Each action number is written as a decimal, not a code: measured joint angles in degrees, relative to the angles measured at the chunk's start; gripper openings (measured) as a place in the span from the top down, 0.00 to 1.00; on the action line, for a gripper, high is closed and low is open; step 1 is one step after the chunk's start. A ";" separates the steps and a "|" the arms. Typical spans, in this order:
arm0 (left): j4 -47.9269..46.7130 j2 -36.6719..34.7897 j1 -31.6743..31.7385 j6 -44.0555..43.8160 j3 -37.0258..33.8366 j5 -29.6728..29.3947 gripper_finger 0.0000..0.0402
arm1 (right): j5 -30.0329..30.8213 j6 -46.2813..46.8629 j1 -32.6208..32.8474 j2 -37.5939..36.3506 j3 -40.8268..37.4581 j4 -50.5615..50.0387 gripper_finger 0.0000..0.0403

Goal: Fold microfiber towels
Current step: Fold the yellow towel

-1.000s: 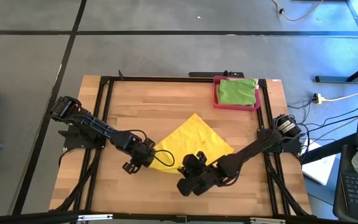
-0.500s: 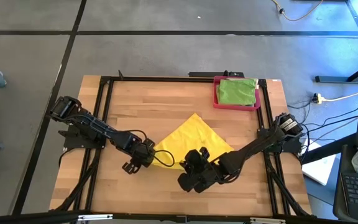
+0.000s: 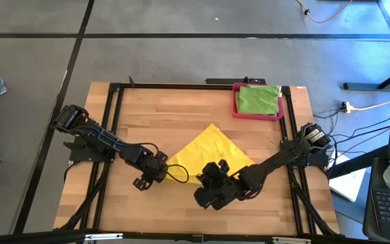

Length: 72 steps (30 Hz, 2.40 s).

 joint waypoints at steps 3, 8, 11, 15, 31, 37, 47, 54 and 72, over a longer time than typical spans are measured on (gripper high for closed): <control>0.01 0.00 -0.05 -1.81 -0.01 -0.68 0.72 | 0.09 1.61 0.00 -0.03 0.00 -0.80 0.99; 1.05 0.00 -0.03 -4.41 -0.01 -2.53 0.72 | 0.09 1.64 0.00 -0.04 0.00 -0.79 0.99; 2.41 0.00 -0.03 -5.94 -0.03 -3.28 0.72 | 0.11 1.65 0.00 -0.06 0.00 -0.78 0.99; 2.61 0.00 -0.03 -6.86 -0.03 -3.58 0.73 | 0.21 1.65 0.00 -1.06 -0.04 -1.42 0.99; -2.02 0.00 0.13 -11.70 4.53 0.61 1.00 | -8.79 5.10 3.72 -3.41 -0.04 -8.91 0.99; -3.11 0.00 1.47 -11.70 12.66 1.08 1.00 | -9.29 9.92 6.59 -3.41 -0.04 -11.77 0.99; -9.66 0.00 1.59 -14.23 18.59 10.20 1.00 | -9.99 19.52 14.49 -3.39 -0.04 -11.59 0.99; -6.99 0.03 2.77 -14.32 18.60 8.84 1.00 | -9.49 21.59 17.14 -3.37 -0.02 -20.83 0.99; 5.04 5.83 15.65 -16.37 18.69 2.92 1.00 | -12.06 21.59 16.41 -6.37 -12.43 -40.56 0.95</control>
